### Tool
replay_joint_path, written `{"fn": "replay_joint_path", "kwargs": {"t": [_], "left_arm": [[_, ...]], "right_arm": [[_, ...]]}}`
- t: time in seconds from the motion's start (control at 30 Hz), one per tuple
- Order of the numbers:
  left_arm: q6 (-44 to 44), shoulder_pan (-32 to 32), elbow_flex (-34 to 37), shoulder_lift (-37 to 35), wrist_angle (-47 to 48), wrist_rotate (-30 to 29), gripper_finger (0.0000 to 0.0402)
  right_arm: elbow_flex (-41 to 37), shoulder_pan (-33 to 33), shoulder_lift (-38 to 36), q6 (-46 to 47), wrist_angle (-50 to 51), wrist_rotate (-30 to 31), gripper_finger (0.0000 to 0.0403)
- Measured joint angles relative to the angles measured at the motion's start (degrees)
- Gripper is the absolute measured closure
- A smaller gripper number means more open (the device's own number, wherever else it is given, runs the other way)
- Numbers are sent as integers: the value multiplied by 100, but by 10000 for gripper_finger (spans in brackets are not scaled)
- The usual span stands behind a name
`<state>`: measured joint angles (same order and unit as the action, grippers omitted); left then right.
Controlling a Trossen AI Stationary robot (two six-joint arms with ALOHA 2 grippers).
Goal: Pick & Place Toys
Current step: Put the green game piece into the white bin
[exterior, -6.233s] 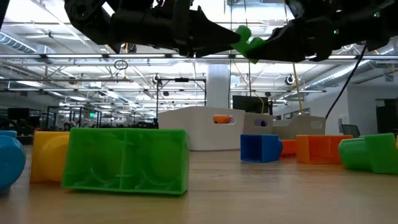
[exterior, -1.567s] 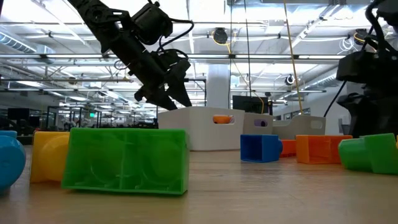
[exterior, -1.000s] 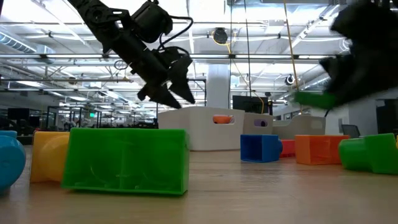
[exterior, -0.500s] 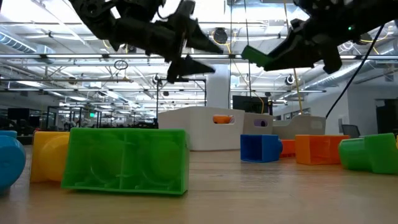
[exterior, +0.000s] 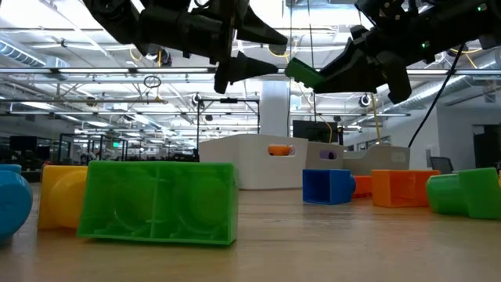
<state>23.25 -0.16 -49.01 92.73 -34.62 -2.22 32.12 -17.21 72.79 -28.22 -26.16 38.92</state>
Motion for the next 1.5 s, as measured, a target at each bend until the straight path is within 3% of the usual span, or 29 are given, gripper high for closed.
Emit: {"fn": "replay_joint_path", "kwargs": {"t": [0.53,0.83,1.0,1.13,1.33,1.5], "left_arm": [[65,-103,-17,46,90,-248,133],[-105,-132,-966,758,854,-176,133],[2,0,-1154,839,1090,-177,136],[-1,20,-1154,839,1038,-170,181],[-163,26,-1154,837,1081,-173,306],[-495,125,-1139,568,1605,-166,305]], "right_arm": [[0,6,129,-99,-321,0,294],[-2,-2,129,-63,-313,2,293],[-2,-11,129,-39,-251,0,297],[-2,-9,129,2,-209,6,286],[0,-15,125,83,-233,34,265],[0,-187,-68,1009,50,242,251]]}}
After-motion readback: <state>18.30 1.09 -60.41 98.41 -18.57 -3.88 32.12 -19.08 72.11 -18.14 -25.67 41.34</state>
